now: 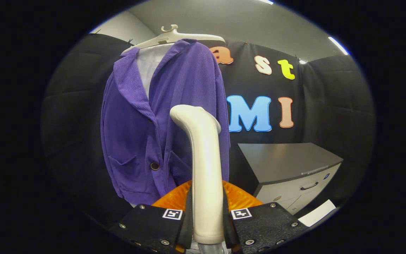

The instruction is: Iron the clothes twice with a garment steamer, once on the left side and once on the right side.

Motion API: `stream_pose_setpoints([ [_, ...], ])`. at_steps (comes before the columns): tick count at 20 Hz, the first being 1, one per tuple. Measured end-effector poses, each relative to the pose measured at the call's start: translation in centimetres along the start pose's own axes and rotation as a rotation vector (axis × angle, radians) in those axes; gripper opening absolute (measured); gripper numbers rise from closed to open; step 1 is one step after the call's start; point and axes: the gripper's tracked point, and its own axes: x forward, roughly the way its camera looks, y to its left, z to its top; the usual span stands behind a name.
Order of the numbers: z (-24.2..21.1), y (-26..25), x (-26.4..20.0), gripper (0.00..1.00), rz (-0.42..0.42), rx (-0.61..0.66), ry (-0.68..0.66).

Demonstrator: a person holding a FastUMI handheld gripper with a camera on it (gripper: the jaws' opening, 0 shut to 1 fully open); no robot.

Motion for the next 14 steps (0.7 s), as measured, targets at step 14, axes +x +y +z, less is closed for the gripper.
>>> stream_pose_setpoints([
  [14, -9.5, -0.1, 0.2, 0.36, 0.001, -0.055, 0.149],
])
